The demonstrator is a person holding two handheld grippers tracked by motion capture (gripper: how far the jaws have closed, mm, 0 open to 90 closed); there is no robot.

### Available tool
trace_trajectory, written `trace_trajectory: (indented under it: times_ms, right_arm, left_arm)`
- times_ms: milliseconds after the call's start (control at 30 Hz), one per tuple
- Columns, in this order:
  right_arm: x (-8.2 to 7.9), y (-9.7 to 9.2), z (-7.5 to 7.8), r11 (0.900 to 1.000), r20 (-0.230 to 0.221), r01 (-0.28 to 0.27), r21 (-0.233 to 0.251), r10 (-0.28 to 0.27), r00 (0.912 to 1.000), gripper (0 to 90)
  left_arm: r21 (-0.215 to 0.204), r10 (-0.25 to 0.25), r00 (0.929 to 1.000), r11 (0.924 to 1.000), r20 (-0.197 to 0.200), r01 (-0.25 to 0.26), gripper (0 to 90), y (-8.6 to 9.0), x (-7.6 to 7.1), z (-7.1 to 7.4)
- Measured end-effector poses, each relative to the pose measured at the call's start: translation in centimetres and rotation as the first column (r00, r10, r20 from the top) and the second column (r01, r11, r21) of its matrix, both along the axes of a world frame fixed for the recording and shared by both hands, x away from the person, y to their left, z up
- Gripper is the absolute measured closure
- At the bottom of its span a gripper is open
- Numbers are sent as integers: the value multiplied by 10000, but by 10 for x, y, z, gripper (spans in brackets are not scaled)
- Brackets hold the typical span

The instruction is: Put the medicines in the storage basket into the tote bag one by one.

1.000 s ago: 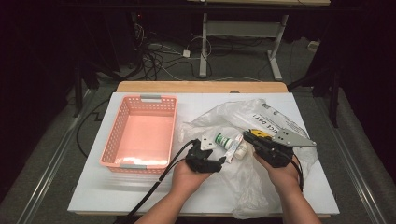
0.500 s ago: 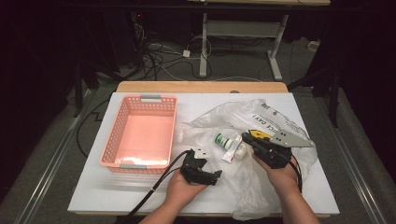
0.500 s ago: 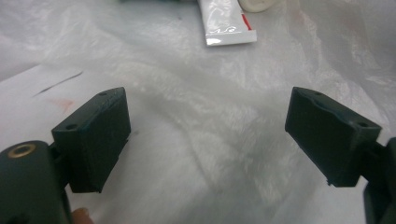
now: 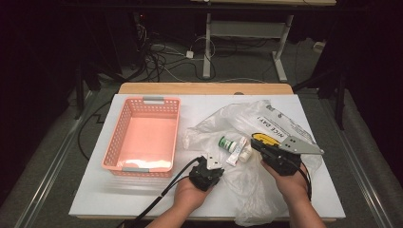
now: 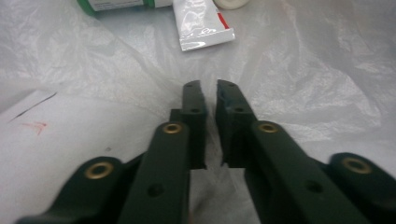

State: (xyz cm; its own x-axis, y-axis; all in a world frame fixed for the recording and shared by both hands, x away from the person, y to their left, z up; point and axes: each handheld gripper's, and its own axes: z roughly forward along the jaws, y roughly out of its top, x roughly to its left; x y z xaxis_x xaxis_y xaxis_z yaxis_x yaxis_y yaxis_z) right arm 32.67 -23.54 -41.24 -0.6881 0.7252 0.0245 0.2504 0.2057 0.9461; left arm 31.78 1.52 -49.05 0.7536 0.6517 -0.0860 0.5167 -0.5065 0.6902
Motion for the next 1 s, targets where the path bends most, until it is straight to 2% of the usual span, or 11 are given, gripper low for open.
trace_trajectory:
  times_ms: [33,233,267,433,500,600,700,800,1000]
  right_arm:
    - [-1,0,0,10000,-8,31,14,-31,10000,900]
    - [-7,-4,-2,9998,-63,155,-83,-155,9999,900]
    - [-7,-5,-2,9998,-27,156,-93,-156,9999,900]
    - [-9,-7,-1,9999,15,156,-65,-156,9999,900]
    - [-9,-7,-1,9999,44,153,-66,-153,9999,900]
    - [-8,-6,0,9999,78,157,-3,-157,9998,900]
    - [-9,-6,2,9999,126,132,11,-132,9998,900]
    - [-9,-7,5,9998,214,184,84,-186,9996,900]
    - [-9,-6,5,9995,272,289,139,-292,9992,900]
  left_arm:
    - [-3,-22,10000,10000,-12,22,882,0,0,0]
    - [-393,-102,9996,9992,-258,92,887,6,2,0]
    - [-578,-104,9996,9983,-250,90,887,7,2,1]
    - [-1574,-70,9998,9875,202,101,887,18,-2,3]
    - [-1577,-130,9968,9872,783,253,888,20,-5,6]
    - [-1968,55,9953,9804,962,136,888,27,-3,13]
    - [-2210,103,9905,9751,1373,205,887,33,-6,24]
    - [-2712,309,9881,9625,1505,112,887,41,-8,35]
    - [-3117,721,9803,9501,1839,-114,886,52,-8,42]
